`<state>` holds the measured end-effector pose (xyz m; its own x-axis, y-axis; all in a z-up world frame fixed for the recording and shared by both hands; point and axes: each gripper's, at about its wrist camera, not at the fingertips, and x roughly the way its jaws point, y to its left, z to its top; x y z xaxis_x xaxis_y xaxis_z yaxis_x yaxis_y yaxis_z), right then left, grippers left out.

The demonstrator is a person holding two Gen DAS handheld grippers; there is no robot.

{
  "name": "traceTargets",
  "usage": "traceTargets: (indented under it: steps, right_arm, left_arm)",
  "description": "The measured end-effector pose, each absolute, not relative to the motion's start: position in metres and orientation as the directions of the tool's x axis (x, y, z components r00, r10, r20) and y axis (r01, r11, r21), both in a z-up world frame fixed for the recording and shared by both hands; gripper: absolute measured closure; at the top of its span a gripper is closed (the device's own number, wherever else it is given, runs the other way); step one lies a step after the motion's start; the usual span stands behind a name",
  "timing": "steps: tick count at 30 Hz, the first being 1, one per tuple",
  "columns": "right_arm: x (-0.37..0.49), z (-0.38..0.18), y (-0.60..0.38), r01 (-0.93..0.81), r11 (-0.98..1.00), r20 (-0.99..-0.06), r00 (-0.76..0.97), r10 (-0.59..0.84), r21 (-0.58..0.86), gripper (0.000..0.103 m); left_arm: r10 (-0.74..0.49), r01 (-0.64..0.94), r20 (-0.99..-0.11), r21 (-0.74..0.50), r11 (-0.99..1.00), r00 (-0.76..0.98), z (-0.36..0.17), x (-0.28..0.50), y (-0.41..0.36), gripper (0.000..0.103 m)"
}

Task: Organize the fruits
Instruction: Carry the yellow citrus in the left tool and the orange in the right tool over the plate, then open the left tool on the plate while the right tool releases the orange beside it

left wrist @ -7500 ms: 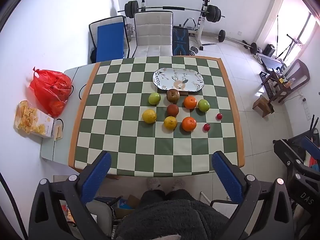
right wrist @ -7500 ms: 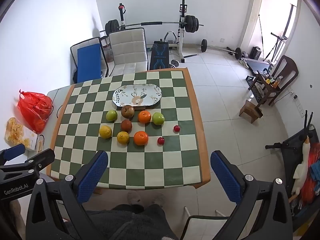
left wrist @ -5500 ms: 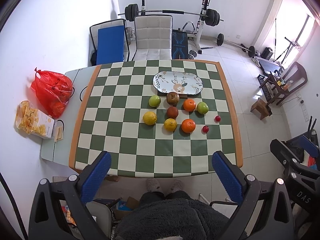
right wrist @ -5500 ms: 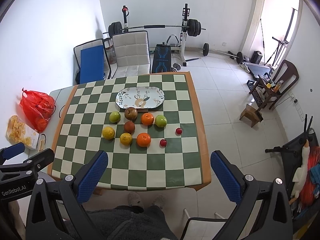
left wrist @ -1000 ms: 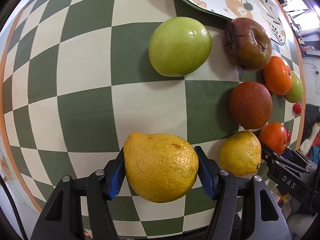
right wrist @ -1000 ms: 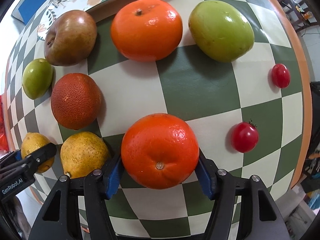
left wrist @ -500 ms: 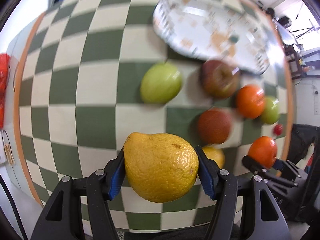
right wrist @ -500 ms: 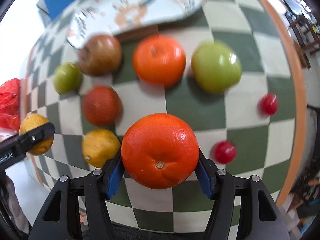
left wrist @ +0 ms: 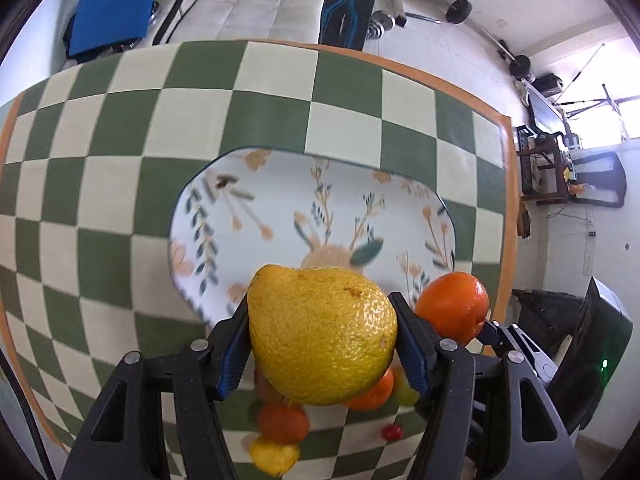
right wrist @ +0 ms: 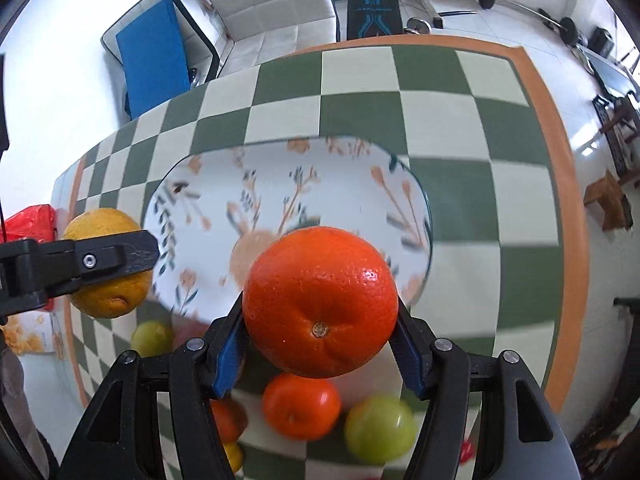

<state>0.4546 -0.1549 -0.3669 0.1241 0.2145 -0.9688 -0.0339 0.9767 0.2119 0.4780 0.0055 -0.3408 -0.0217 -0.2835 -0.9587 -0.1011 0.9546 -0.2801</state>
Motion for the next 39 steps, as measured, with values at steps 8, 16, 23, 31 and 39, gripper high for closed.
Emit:
traceTargets:
  steps: [8, 16, 23, 31, 39]
  right_arm:
    - [0.512, -0.41, -0.144, -0.114, 0.969, -0.973, 0.044, 0.226, 0.22, 0.037]
    - [0.536, -0.432, -0.138, -0.142, 0.965, -0.975, -0.022, 0.221, 0.222, 0.035]
    - [0.536, -0.427, -0.136, -0.143, 0.963, -0.974, -0.03, 0.226, 0.228, 0.02]
    - [0.522, -0.403, -0.141, -0.093, 0.98, -0.984, 0.025, 0.177, 0.174, 0.01]
    - [0.483, -0.371, -0.152, -0.011, 0.994, -0.99, 0.089, 0.112, 0.112, 0.01]
  left_arm:
    - [-0.322, -0.19, -0.935, -0.293, 0.937, -0.146, -0.39, 0.53, -0.001, 0.041]
    - [-0.325, -0.248, -0.922, -0.271, 0.93, -0.211, -0.416, 0.537, 0.011, 0.041]
    - [-0.324, -0.259, -0.927, -0.272, 0.927, -0.188, -0.415, 0.539, 0.019, 0.018]
    - [-0.2, -0.187, -0.974, -0.177, 0.966, -0.111, -0.391, 0.536, 0.028, 0.014]
    - [-0.021, -0.076, -0.998, -0.025, 0.997, 0.055, -0.341, 0.497, 0.031, 0.013]
